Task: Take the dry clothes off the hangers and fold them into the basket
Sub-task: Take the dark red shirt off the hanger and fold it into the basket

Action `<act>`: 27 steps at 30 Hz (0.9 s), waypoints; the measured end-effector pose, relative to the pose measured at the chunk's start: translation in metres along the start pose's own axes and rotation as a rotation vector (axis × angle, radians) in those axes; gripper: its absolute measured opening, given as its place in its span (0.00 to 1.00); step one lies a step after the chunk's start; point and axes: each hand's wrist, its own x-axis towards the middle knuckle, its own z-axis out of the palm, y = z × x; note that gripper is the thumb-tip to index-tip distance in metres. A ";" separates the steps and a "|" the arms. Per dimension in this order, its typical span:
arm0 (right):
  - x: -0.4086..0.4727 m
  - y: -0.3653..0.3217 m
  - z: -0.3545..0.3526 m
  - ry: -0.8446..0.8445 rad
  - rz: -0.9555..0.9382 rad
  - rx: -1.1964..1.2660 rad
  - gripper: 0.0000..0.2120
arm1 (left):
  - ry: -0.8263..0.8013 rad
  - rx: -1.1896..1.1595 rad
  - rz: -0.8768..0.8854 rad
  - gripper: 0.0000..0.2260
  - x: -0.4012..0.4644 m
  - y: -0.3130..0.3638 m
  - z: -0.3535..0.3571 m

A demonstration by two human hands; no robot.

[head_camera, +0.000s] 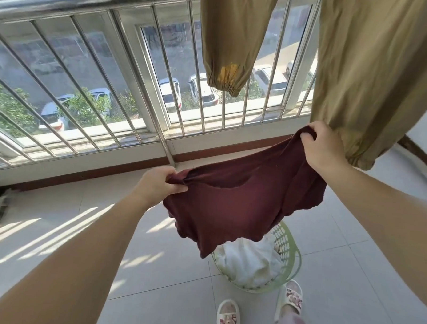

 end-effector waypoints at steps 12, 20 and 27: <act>-0.020 -0.018 0.034 -0.042 0.221 0.379 0.15 | 0.109 -0.657 -0.201 0.08 0.008 0.078 0.045; -0.059 -0.032 0.052 -0.197 -0.069 0.258 0.10 | -0.054 -0.865 -0.180 0.10 -0.002 0.113 0.058; -0.065 -0.038 0.050 -0.208 -0.160 0.116 0.14 | -0.077 -0.952 -0.187 0.19 -0.016 0.132 0.054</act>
